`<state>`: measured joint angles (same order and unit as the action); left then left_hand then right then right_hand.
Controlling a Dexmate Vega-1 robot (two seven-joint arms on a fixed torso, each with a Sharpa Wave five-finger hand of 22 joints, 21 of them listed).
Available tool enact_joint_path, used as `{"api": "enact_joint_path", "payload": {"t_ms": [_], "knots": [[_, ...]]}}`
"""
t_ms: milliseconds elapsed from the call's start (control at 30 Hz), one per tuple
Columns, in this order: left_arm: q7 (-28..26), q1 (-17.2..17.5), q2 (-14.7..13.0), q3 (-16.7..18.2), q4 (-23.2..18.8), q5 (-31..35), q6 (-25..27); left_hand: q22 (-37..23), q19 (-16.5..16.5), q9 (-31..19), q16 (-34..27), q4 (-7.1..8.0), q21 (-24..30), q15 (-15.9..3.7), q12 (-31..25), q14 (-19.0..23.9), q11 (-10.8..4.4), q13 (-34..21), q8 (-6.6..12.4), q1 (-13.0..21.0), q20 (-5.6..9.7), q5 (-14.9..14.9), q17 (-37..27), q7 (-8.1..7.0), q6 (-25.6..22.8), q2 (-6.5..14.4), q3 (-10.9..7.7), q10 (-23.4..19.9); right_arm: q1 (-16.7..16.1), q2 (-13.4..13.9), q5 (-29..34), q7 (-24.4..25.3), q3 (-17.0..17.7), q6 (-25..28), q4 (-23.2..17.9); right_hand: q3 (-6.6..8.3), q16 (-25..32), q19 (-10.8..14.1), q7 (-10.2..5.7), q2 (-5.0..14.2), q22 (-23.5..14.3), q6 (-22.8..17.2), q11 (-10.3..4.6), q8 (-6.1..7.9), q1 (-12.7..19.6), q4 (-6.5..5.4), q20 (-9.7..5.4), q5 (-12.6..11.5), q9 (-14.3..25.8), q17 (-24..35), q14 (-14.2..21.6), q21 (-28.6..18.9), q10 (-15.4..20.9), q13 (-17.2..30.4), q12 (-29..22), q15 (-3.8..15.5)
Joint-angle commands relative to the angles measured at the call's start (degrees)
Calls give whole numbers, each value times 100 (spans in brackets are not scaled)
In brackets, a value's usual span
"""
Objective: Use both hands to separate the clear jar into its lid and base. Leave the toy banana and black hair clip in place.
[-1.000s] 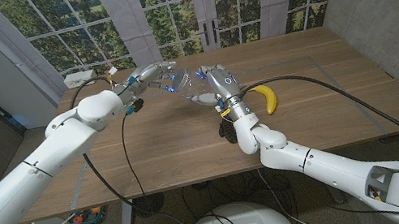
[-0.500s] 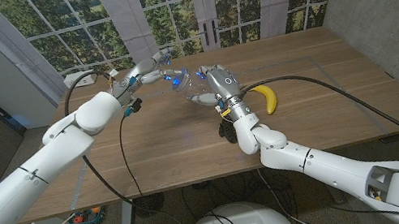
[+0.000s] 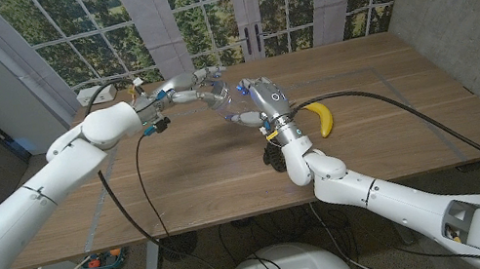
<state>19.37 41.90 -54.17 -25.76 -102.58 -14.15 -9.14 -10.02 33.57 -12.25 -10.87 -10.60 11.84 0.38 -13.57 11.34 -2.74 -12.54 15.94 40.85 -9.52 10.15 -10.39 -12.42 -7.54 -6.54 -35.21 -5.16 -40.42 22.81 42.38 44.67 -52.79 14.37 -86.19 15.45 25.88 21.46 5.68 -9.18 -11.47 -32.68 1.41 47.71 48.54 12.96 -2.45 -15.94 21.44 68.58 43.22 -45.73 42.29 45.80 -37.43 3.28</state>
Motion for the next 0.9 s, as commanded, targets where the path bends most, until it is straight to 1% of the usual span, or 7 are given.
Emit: {"api": "enact_joint_path", "payload": {"t_ms": [33, 233, 367, 533, 700, 833, 900], "knots": [[498, -385, 170, -111, 518, -216, -307, -24, 350, -57, -87, -25, 78, -155, -108, 310, -22, -60, 211, 810, 448, 86, -13, -18, -553, 284, -125, -213, -43, 37, 4, 11, 42, -32, -59, 521, 35, -41, -1026, 1462, 1, -2112, -1283, 32, 522, -457, 1, -19, 10, 16, 192, -56, 1315, 16, -3, 921], [-83, -154, 134, 19, 260, 129, -271, -59, 1109, -172, -369, 12, 290, -756, -452, 1236, 42, -281, 486, 1936, 1461, 80, -101, 267, -1270, 595, 229, -956, -43, 43, 1, 26, 51, -72, -48, 526, 28, -49, -1023, 1472, 3, -2123, -1280, 29, 513, -467, 4, -20, 3, 13, 193, -72, 1323, 26, 0, 919], [-428, -14, 126, 85, 31, 294, -21, -91, 1805, -224, -760, 3, 601, -1227, -917, 2218, -1, -569, 760, 2669, 2131, 66, -204, 871, -2005, 781, 608, -1941, -48, 56, 7, 15, 56, -82, -66, 523, 30, -58, -1014, 1463, 4, -2116, -1283, 33, 512, -463, 1, -18, 17, 17, 194, -83, 1321, 15, 15, 918], [-882, 185, 155, 186, -241, 366, 419, -165, 2640, -204, -1015, 55, 1151, -1406, -1350, 3541, 29, -802, 924, 2950, 2172, 47, -161, 1498, -2775, 899, 880, -3057, -63, 79, 24, 47, 67, -116, -87, 527, 23, -70, -1030, 1469, 5, -2110, -1280, 27, 504, -470, 6, -19, 16, 14, 191, -94, 1315, 37, 15, 915], [-1261, 364, 198, 305, -612, 192, 1230, -168, 3538, -328, -1202, 118, 1878, -1413, -1557, 4922, 363, -710, 1059, 2820, 2117, 19, -100, 2063, -3394, 1008, 1168, -4370, -87, 116, 45, 105, 83, -174, -115, 526, 24, -78, -1036, 1464, 6, -2113, -1280, 28, 503, -468, 13, -18, 18, 16, 194, -102, 1325, 26, 24, 917], [-1516, 490, 324, 447, -780, -229, 1798, -81, 3998, -419, -971, 351, 2228, -1334, -1513, 5643, 524, -384, 1056, 2137, 2099, -4, 31, 2477, -3860, 1377, 1073, -5095, -106, 141, 62, 178, 103, -242, -127, 530, 20, -81, -1030, 1465, 6, -2119, -1289, 27, 504, -467, 12, -19, 15, 15, 193, -113, 1334, 21, 31, 919], [-1590, 529, 376, 526, -855, -523, 2108, -39, 4155, -448, -812, 352, 2325, -1335, -1439, 5947, 672, -183, 1006, 1810, 2097, -14, 35, 2492, -4112, 1474, 941, -5418, -111, 143, 61, 242, 115, -301, -113, 532, 16, -85, -1037, 1466, 7, -2114, -1279, 25, 504, -468, 10, -20, 16, 13, 192, -117, 1326, 23, 36, 920]]}}
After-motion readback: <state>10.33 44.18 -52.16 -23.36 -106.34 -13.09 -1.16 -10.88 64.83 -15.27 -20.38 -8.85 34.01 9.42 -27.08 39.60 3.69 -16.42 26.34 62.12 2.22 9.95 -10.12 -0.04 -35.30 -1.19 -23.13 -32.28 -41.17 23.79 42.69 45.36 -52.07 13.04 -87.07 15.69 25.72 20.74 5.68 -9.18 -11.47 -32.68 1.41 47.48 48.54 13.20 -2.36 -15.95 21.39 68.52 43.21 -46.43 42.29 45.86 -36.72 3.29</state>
